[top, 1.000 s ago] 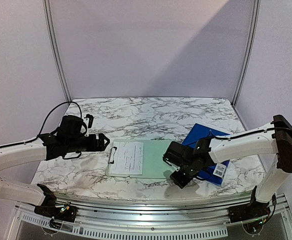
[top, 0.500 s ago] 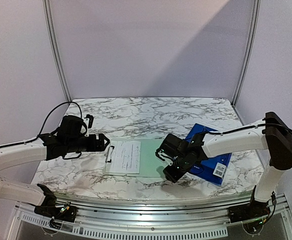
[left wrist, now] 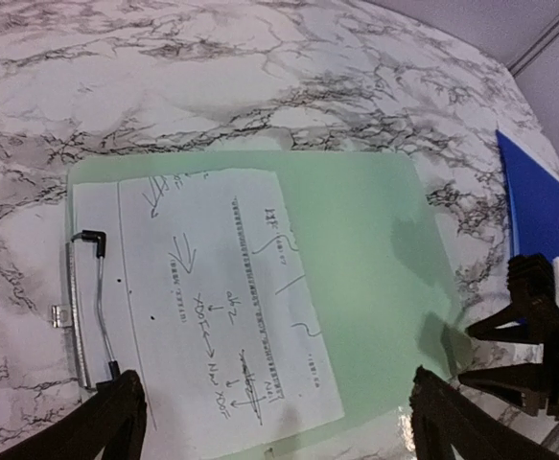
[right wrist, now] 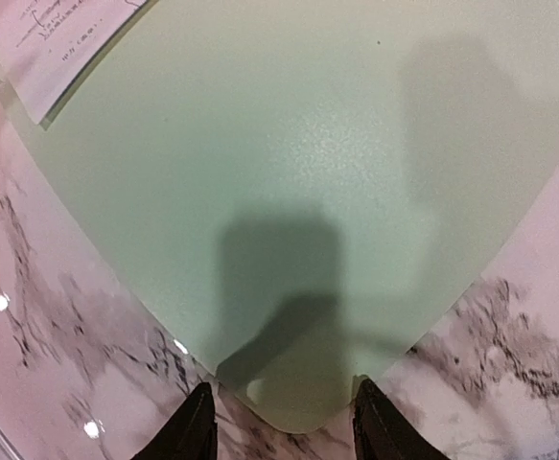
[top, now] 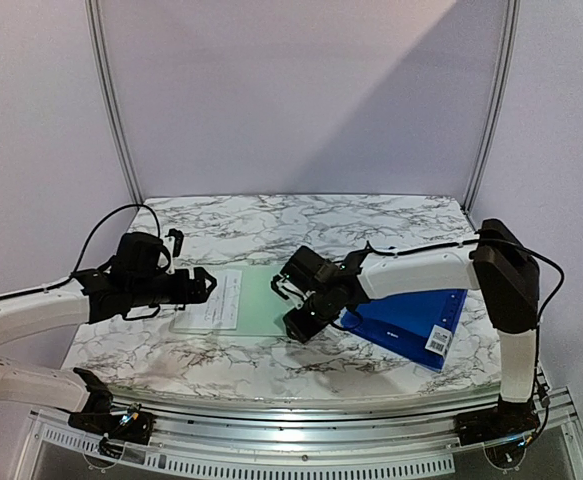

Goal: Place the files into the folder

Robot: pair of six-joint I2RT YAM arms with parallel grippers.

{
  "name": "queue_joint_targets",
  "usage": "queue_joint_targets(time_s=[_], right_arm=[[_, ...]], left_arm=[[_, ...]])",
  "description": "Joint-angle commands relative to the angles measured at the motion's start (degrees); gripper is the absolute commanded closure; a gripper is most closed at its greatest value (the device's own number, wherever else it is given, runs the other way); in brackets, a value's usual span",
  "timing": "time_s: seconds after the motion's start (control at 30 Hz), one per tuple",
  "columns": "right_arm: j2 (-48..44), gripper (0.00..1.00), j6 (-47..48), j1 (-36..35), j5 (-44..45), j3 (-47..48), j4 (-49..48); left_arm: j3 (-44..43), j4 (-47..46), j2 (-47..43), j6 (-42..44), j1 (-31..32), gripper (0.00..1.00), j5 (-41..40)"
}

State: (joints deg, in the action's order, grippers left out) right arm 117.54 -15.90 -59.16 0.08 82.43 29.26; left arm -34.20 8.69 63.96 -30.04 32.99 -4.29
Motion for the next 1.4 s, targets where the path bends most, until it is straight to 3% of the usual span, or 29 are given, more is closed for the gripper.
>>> queue_joint_targets(time_s=[0.0, 0.37, 0.77, 1.0, 1.37], right_arm=[[6.75, 0.52, -1.18, 0.50, -3.95, 3.50, -3.38], [5.48, 0.51, 0.90, 3.26, -2.10, 15.36, -0.96], [-3.57, 0.50, 1.99, 11.26, 0.97, 17.82, -0.98], [-10.73, 0.50, 2.54, 15.99, 2.49, 10.18, -4.02], [-30.05, 0.50, 0.52, 25.55, 2.04, -12.43, -15.47]], left_arm=[[1.44, 0.89, -2.08, 0.32, -0.02, 0.04, -1.47], [-3.30, 2.89, -3.96, 1.65, -0.03, 0.04, -4.06], [-13.27, 3.78, -3.43, 6.48, -0.12, 0.03, -9.32], [-17.59, 2.28, -1.73, 8.85, -0.12, 0.03, -11.95], [-19.46, -1.61, -0.23, 13.21, -0.64, 0.02, -18.73]])
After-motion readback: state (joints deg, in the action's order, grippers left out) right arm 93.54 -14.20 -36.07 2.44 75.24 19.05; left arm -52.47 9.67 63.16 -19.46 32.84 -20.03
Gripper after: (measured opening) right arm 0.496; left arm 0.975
